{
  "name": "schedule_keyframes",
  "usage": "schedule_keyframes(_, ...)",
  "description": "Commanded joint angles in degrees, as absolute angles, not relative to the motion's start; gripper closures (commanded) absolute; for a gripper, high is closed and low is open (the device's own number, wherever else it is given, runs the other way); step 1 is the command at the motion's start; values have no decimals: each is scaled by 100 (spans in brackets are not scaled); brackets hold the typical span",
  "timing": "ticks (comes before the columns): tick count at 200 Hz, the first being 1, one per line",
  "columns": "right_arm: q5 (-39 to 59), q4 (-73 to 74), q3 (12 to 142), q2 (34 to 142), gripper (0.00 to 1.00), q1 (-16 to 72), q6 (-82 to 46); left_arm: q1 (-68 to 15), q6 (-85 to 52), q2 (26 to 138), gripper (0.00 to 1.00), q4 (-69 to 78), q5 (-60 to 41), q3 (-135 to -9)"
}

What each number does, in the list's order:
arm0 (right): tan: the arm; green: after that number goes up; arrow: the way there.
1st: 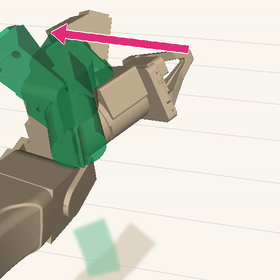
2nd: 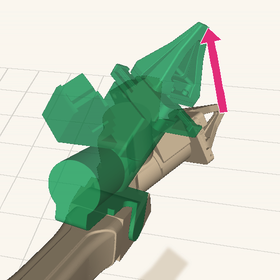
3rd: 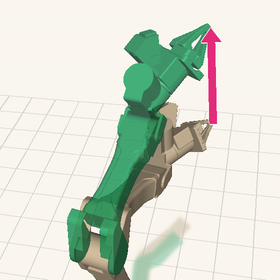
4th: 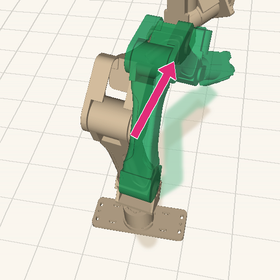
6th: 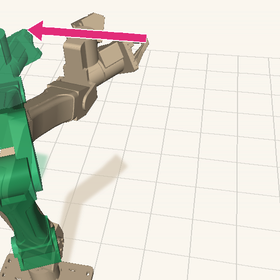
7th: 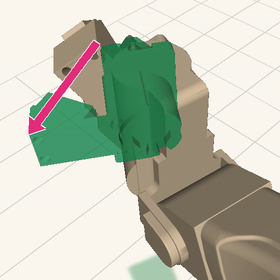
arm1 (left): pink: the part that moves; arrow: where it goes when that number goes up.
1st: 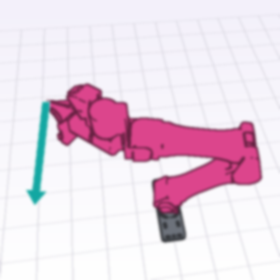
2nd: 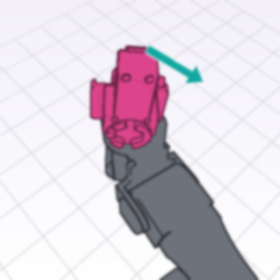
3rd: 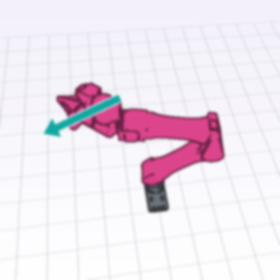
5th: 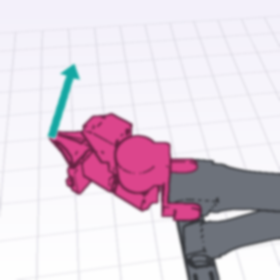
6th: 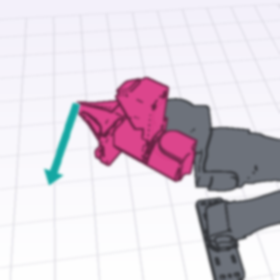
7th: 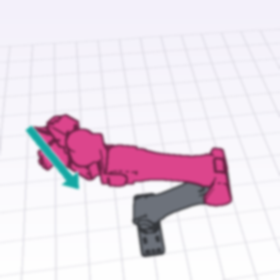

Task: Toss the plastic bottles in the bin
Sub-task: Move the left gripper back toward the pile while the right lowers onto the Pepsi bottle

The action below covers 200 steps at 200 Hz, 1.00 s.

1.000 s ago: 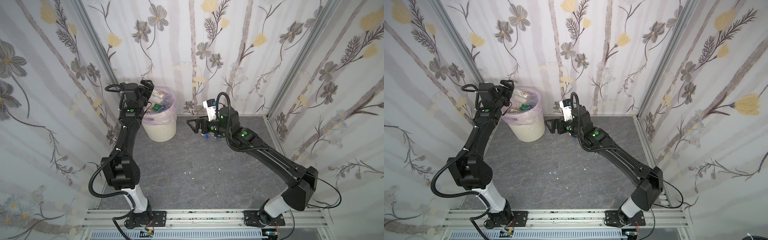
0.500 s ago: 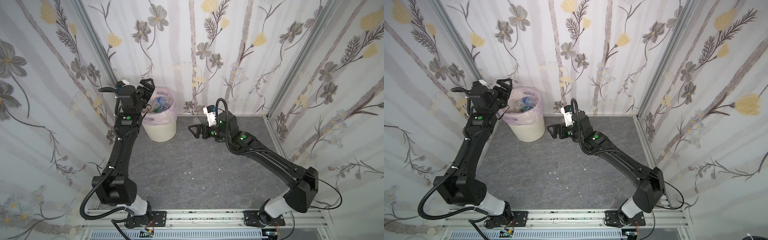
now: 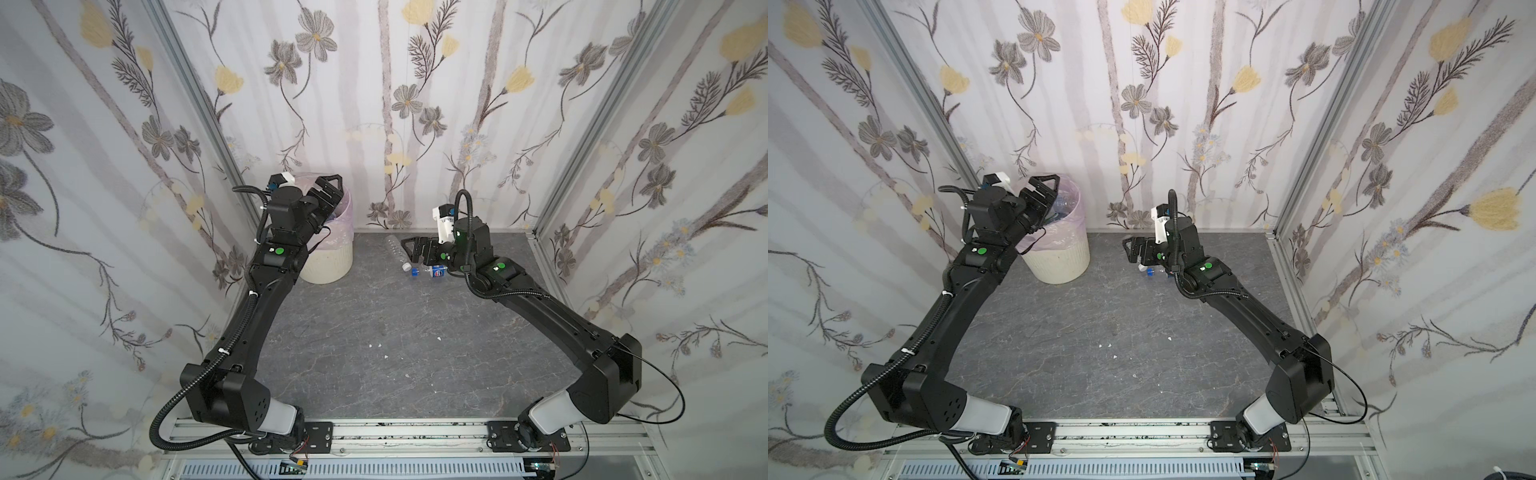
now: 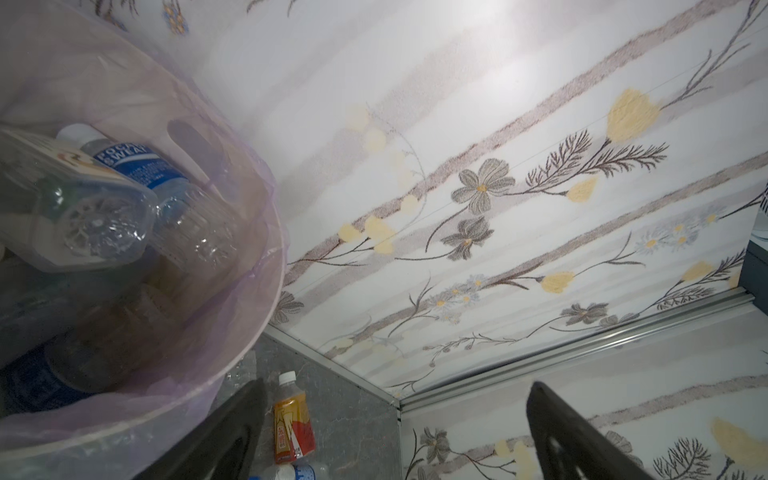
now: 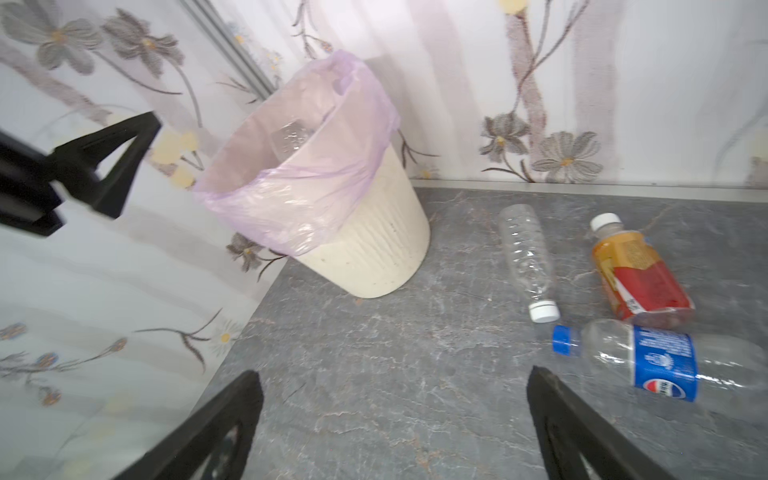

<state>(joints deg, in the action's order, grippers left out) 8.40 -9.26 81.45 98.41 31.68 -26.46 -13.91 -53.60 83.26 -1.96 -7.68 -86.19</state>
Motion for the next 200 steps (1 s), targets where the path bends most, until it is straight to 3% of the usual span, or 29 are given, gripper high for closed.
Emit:
schedule_keyframes(1,793,-1155,8216,10136,0,2828,-2619,-1740,-5169,8295,0,-70,-682,-8441)
schedule_keyframes(92,888,-2048,9693,12387,0,1759,-2244,-3057,-5110,9129,0,18,-870,-7679)
schedule_keyframes(200,1497,-2425,10866,13780,0,1441,-2154,-3189,-5214,9642,0,184,-1107,-7172)
